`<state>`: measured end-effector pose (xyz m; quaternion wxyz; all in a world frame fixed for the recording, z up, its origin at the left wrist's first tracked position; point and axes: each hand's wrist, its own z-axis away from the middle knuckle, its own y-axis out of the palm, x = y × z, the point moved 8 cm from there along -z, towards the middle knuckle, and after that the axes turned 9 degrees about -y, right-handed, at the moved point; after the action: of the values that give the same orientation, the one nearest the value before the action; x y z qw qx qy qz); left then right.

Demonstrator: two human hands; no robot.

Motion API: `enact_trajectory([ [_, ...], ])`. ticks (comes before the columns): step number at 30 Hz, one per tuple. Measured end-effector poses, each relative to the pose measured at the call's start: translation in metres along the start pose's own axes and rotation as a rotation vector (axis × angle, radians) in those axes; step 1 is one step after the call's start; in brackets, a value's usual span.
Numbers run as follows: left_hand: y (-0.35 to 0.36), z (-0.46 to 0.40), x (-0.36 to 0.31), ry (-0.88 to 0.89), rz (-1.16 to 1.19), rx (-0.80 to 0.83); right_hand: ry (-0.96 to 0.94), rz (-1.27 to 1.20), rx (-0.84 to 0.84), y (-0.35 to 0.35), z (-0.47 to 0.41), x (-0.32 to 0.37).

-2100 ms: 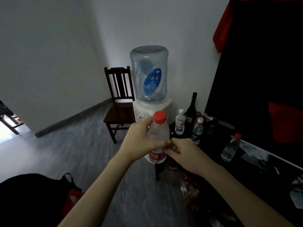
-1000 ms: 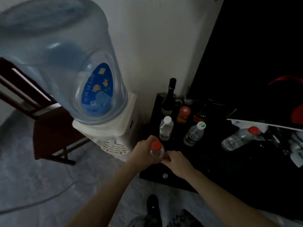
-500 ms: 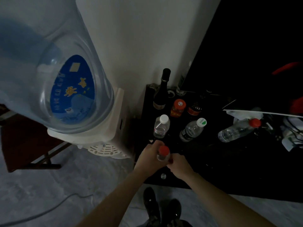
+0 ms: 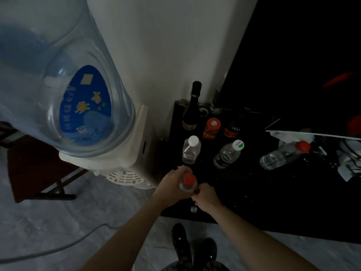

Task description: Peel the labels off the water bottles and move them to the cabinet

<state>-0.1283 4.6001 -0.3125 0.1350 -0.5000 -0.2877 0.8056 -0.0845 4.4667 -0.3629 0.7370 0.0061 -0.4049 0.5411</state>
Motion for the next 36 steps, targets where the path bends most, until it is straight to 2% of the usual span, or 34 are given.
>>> enact_trajectory([
  [4,0.002,0.009,-0.002,-0.028,0.072,0.003,-0.028,-0.006,0.017,-0.003,0.005,0.001],
  [6,0.004,0.011,0.0,-0.067,0.038,0.06,-0.055,-0.018,0.046,-0.007,0.009,0.006],
  [11,-0.008,0.009,0.011,-0.28,-0.269,0.165,-0.107,0.018,0.11,-0.038,0.025,0.027],
  [14,-0.03,0.011,0.013,-0.425,-0.396,0.147,-0.104,0.083,0.178,-0.065,0.035,0.038],
  [16,-0.05,0.012,0.0,-0.457,-0.486,0.104,-0.105,0.179,0.214,-0.087,0.043,0.048],
  [20,-0.104,0.005,-0.065,-0.383,-0.587,-0.078,-0.171,0.354,0.244,-0.131,0.056,0.085],
  [24,-0.131,-0.006,-0.168,-0.21,-0.667,-0.178,-0.257,0.366,0.128,-0.19,0.079,0.119],
  [30,-0.086,-0.027,-0.292,-0.079,-0.841,-0.102,-0.417,0.534,-0.189,-0.291,0.126,0.128],
  [36,-0.04,-0.036,-0.358,0.072,-0.846,-0.052,-0.404,0.556,-0.386,-0.388,0.178,0.07],
])
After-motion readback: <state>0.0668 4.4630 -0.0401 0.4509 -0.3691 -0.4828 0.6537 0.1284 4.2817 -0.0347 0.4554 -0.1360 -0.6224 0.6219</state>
